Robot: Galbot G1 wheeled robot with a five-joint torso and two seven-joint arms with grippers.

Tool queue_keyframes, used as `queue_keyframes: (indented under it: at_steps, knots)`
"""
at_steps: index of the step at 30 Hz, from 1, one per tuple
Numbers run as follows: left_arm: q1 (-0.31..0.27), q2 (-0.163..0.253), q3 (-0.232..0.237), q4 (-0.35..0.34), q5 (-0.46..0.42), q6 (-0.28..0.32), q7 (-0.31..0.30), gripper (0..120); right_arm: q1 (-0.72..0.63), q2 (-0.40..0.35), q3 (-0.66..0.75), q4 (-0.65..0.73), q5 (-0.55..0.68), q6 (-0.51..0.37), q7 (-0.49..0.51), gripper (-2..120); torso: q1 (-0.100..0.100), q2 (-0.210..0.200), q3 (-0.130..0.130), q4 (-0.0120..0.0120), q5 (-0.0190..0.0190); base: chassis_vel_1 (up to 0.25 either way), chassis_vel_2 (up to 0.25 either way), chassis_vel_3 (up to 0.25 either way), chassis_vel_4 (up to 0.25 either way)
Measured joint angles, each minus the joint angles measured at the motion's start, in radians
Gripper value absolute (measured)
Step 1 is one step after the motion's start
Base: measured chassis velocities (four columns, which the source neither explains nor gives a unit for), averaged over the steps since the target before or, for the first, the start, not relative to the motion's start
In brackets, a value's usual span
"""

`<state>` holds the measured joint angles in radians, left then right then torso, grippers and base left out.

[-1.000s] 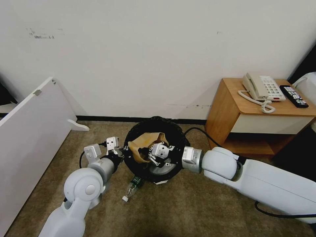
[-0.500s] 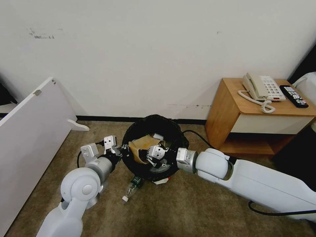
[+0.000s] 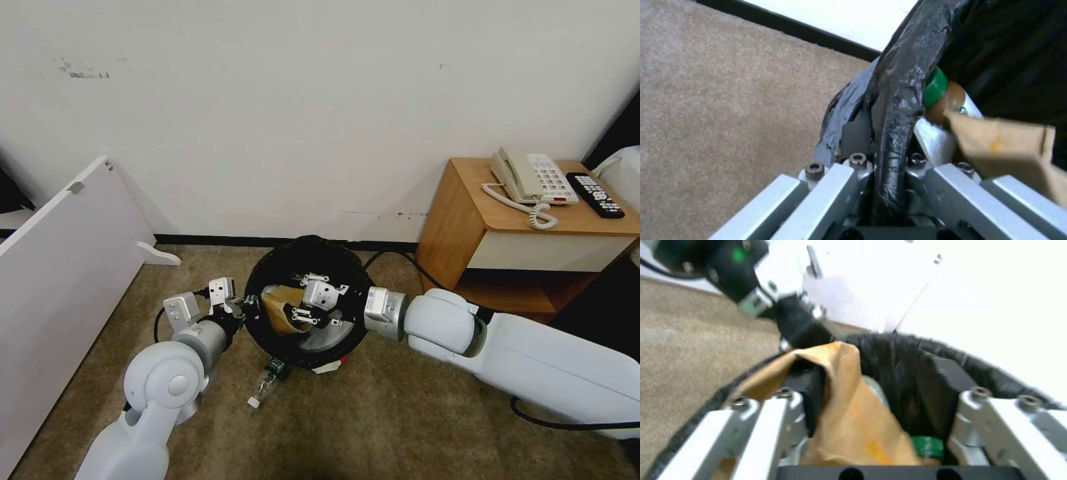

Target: Pick up the trash bin and place the garbage on the floor into it.

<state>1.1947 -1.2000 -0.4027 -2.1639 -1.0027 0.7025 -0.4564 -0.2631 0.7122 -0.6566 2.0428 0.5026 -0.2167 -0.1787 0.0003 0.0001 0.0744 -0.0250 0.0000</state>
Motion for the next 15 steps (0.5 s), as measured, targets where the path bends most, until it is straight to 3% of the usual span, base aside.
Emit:
queue_keyframes:
  at_steps: [6,11,15]
  knots:
    - [-0.001,-0.003,0.000,0.003,0.002,-0.001,-0.010,1,0.020,-0.016,0.001,0.034,0.017,-0.006,-0.001,73,0.000,0.000,0.000,-0.0001,0.0000,0.000,0.000,0.000,0.000]
    - [0.000,-0.004,-0.005,0.002,0.000,-0.002,-0.027,1,0.027,-0.049,0.018,0.067,0.030,-0.011,-0.004,96,0.000,0.000,0.000,-0.0001,0.0000,0.000,0.000,0.000,0.000]
    - [0.004,-0.002,-0.012,0.002,-0.002,-0.004,-0.033,1,0.019,-0.069,0.039,0.082,0.036,-0.011,-0.005,100,0.000,0.000,0.000,-0.0001,0.0001,0.000,0.000,0.000,0.000]
